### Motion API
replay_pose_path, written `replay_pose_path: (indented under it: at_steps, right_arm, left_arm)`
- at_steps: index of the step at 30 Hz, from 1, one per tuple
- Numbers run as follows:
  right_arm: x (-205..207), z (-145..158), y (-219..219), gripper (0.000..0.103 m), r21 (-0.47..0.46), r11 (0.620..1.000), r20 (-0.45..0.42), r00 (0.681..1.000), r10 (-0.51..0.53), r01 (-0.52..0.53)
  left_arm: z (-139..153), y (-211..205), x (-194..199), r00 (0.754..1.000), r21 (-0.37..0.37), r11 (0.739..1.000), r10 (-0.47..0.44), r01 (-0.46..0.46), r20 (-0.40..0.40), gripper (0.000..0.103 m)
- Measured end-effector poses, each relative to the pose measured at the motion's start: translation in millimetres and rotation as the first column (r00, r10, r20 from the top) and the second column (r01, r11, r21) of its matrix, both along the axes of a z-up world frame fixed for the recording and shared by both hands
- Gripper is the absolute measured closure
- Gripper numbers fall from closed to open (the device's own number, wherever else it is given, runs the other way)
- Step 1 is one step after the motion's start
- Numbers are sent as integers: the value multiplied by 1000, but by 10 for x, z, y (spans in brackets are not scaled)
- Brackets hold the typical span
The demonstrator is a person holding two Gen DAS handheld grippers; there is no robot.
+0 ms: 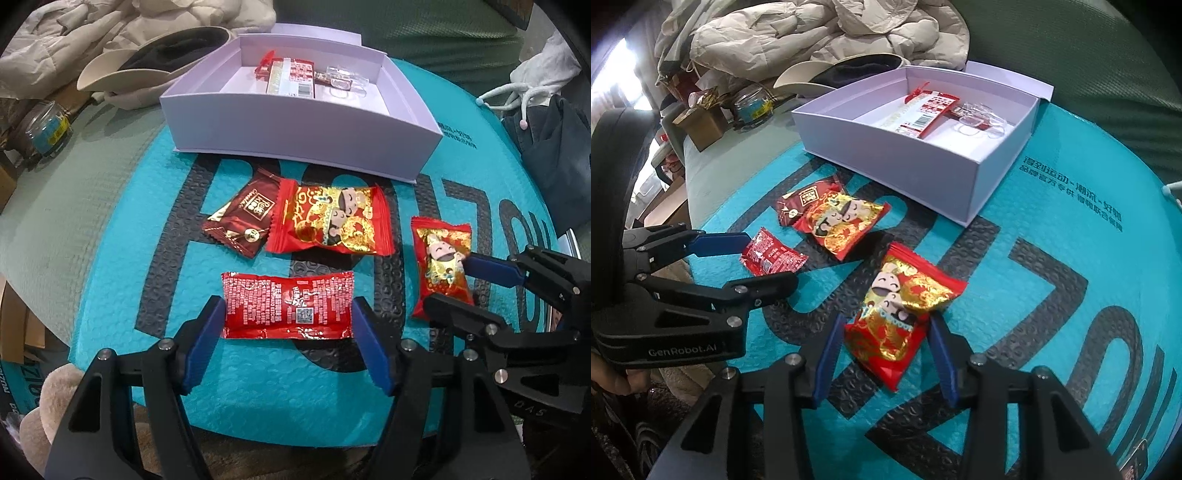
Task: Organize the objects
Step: 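Grasp the red snack packet with the left tool while the right tool grasps the gold snack bag, then lift the red packet with the left tool while the right tool lifts the gold snack bag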
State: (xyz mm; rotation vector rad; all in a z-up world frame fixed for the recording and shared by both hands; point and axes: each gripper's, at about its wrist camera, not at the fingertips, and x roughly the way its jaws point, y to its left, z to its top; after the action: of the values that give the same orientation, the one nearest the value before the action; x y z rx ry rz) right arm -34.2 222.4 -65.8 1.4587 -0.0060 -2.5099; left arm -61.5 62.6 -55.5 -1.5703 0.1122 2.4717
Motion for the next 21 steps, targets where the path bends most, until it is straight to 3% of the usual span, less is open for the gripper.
replay_pose_path:
  at_steps: [21]
  right_arm:
    - [136,421,-255,57,-12,997,-92,993,70,-72]
  left_arm:
    - [429,-274,116,993,11,998,57,-56,-104,35]
